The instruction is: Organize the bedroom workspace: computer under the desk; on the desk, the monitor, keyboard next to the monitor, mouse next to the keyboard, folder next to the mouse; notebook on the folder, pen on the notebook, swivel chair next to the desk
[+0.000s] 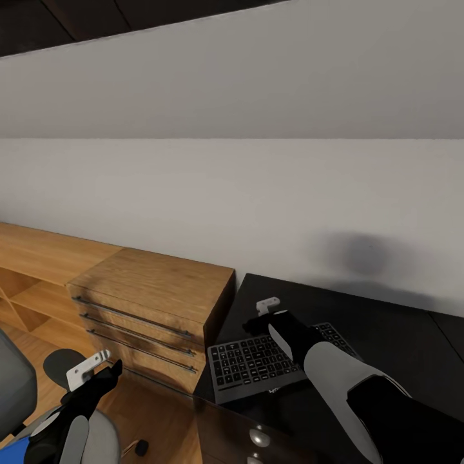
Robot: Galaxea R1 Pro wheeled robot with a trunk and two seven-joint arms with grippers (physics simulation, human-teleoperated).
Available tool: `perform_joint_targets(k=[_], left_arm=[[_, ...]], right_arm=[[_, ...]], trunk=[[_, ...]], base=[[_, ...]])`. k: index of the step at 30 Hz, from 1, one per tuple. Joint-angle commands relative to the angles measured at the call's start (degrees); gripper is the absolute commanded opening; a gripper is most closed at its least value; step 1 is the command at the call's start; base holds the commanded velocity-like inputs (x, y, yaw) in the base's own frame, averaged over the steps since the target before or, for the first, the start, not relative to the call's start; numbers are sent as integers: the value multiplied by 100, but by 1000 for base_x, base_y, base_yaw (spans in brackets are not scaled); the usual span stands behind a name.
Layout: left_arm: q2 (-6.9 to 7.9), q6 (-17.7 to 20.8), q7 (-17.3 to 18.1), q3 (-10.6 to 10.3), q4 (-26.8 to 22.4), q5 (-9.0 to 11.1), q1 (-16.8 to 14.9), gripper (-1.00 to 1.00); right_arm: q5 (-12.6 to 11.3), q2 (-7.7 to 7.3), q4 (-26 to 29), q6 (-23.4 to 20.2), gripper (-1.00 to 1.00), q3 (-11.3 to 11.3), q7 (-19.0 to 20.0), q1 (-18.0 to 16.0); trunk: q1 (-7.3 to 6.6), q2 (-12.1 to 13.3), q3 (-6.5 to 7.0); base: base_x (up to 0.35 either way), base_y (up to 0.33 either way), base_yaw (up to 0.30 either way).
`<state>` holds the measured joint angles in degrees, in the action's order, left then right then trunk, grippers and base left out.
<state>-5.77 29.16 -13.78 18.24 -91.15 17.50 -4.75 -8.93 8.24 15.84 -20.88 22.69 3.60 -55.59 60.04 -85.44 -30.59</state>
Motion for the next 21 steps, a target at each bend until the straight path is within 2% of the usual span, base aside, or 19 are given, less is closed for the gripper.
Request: perform_joint_targets(k=[1,10,21], left_arm=[[-3,23,-37,4,-8,61,-3,100],[-3,23,-37,4,-8,61,-7,100],[-3,28,-37,4,-8,61,-6,100]], right_arm=[[-58,-5,7,-49,100,44,-8,-5],[-64,-4,7,-258,100,42,0,-5],[-65,-6,7,-268,100,42,0,-5]], trunk=[[0,-4,-6],[0,-4,-6],[0,-4,-6]], base=[[0,0,0],[-3,0,0],[-103,0,0]])
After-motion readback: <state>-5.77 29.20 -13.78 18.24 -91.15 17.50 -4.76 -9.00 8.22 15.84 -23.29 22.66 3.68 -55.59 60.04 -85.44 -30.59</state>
